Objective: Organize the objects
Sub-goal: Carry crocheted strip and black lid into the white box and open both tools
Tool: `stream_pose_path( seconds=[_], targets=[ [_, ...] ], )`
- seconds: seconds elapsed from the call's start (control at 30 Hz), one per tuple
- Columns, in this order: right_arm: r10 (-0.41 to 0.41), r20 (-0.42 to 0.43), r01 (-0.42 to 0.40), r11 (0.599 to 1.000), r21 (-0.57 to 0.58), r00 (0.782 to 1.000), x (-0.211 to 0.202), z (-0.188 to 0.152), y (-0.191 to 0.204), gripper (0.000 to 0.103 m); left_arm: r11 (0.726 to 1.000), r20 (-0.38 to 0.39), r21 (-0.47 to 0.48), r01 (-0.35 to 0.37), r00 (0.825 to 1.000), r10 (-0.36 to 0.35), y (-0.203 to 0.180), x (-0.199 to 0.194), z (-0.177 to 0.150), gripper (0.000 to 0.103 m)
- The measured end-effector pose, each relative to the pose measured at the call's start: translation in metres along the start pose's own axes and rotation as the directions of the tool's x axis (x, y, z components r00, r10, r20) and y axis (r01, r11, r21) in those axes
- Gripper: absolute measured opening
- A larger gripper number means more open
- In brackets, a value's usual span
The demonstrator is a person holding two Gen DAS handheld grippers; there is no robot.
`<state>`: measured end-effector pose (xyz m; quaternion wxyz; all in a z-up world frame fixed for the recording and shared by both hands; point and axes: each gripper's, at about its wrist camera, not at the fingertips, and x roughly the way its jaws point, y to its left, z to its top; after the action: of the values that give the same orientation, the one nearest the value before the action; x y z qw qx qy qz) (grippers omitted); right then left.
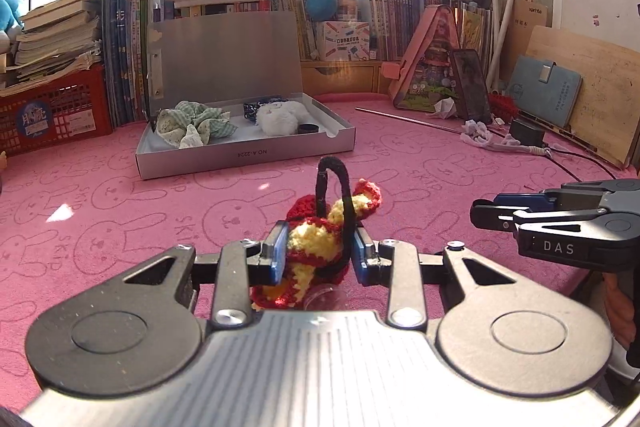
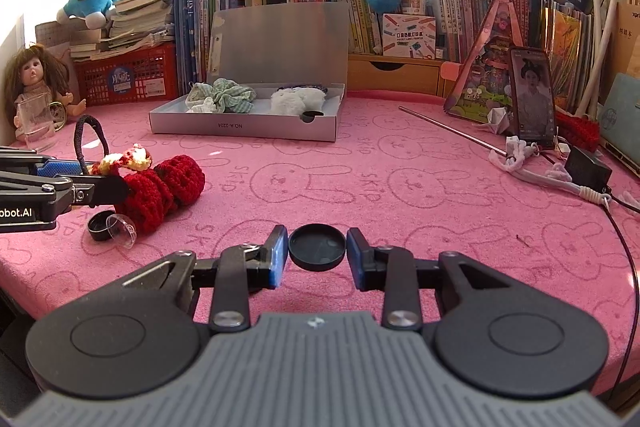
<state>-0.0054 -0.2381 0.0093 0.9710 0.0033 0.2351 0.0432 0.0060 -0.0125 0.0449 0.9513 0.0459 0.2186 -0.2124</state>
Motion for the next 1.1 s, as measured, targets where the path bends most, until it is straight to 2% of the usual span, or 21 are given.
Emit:
stream_pose_path(
  seconds=[0.13, 0.37, 0.77, 1.1],
  targets=[
    [0.014, 0.013, -0.014, 0.999, 0.033, 1.000, 0.015, 0.025, -0.005, 0.037, 0.997, 0.007, -0.055, -0.049, 0.999, 0.050, 0.022, 0.013, 0.024, 0.038],
    [0.048, 0.014, -0.049, 0.995, 0.088, 0.999, 0.048, 0.066, -0.015, 0.037, 0.985, 0.029, -0.146, -0.094, 0.995, 0.099, 0.063, 0.039, 0.063, 0.038],
    [0.118, -0.017, -0.113, 0.981, 0.159, 0.993, 0.118, 0.117, -0.030, 0.037, 0.963, 0.005, -0.227, -0.149, 0.988, 0.154, 0.114, 0.101, 0.099, 0.038],
    [0.229, -0.086, -0.196, 0.939, 0.284, 0.970, 0.179, 0.145, -0.031, 0.037, 0.950, -0.065, -0.289, -0.118, 0.992, 0.104, 0.143, 0.165, 0.115, 0.038]
  ],
)
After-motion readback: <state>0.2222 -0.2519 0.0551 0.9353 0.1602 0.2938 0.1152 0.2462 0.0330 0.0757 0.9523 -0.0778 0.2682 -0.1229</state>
